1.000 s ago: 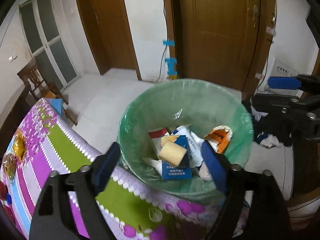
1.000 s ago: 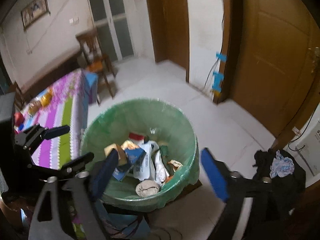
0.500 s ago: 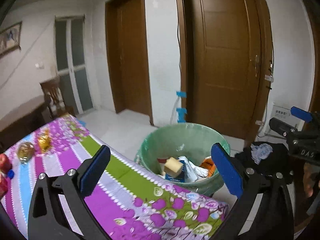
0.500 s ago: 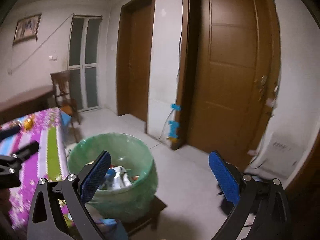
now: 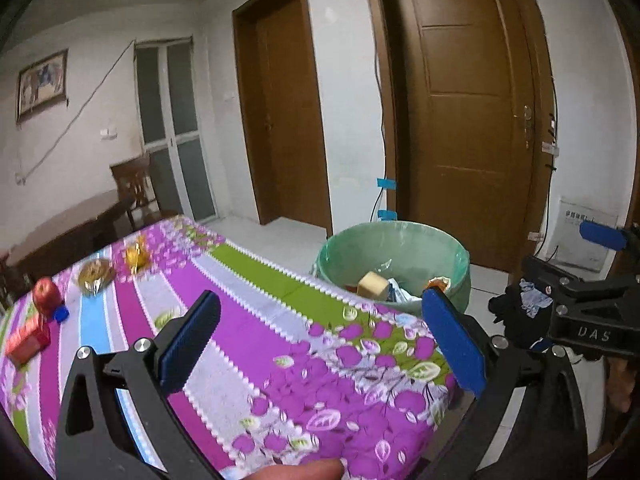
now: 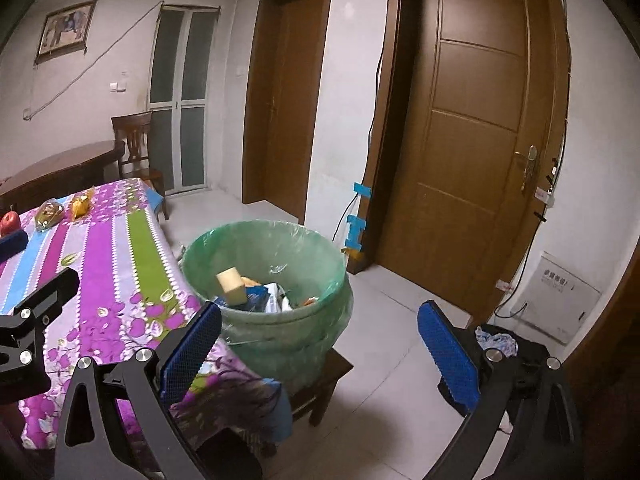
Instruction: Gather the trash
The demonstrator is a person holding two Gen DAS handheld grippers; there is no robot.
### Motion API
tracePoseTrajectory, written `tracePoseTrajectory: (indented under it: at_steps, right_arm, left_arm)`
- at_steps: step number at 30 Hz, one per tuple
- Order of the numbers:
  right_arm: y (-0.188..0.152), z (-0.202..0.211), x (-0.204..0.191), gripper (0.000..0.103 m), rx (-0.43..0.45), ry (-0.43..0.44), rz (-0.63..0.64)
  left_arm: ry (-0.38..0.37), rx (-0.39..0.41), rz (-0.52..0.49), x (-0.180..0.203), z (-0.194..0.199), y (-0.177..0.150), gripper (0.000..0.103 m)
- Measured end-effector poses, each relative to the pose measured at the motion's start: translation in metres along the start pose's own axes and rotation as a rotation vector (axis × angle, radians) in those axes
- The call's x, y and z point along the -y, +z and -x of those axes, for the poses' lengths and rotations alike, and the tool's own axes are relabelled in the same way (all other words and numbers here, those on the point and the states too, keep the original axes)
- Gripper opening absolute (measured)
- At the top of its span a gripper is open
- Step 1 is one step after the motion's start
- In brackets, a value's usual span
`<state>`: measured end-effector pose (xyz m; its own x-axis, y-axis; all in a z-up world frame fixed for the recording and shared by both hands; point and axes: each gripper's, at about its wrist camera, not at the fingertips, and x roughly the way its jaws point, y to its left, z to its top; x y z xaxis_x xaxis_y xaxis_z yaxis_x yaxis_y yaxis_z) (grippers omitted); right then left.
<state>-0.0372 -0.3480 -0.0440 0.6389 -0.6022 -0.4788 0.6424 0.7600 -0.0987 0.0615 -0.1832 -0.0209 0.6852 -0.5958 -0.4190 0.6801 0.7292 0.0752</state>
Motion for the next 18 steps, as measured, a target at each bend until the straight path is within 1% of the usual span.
tracePoseTrajectory:
  at_steps: [2, 5, 7, 12, 16, 18]
  right_arm:
    - [-0.002, 0.003, -0.008, 0.098, -0.004, -0.003, 0.015]
    - [-0.001, 0.008, -0.014, 0.098, 0.004, -0.009, 0.033]
    - [-0.001, 0.009, -0.016, 0.098, 0.003, 0.011, 0.036]
    - [-0.009, 0.004, -0.015, 0.098, -0.019, 0.043, 0.083]
    - [-0.014, -0.003, -0.012, 0.098, -0.028, 0.077, 0.1]
    - [-0.015, -0.006, -0.008, 0.098, -0.025, 0.078, 0.102]
  left_arm:
    - [-0.004, -0.015, 0.038, -0.006, 0.001, -0.004, 0.097]
    - [0.0, -0.036, 0.069, -0.008, 0.002, -0.011, 0.097]
    - [0.008, -0.038, 0.074, -0.009, 0.002, -0.015, 0.097]
    - [0.038, -0.049, 0.05, 0.002, 0.0, -0.021, 0.097]
    - [0.056, -0.057, 0.026, 0.014, -0.002, -0.022, 0.097]
    - [0.062, -0.064, 0.014, 0.019, -0.004, -0.022, 0.097]
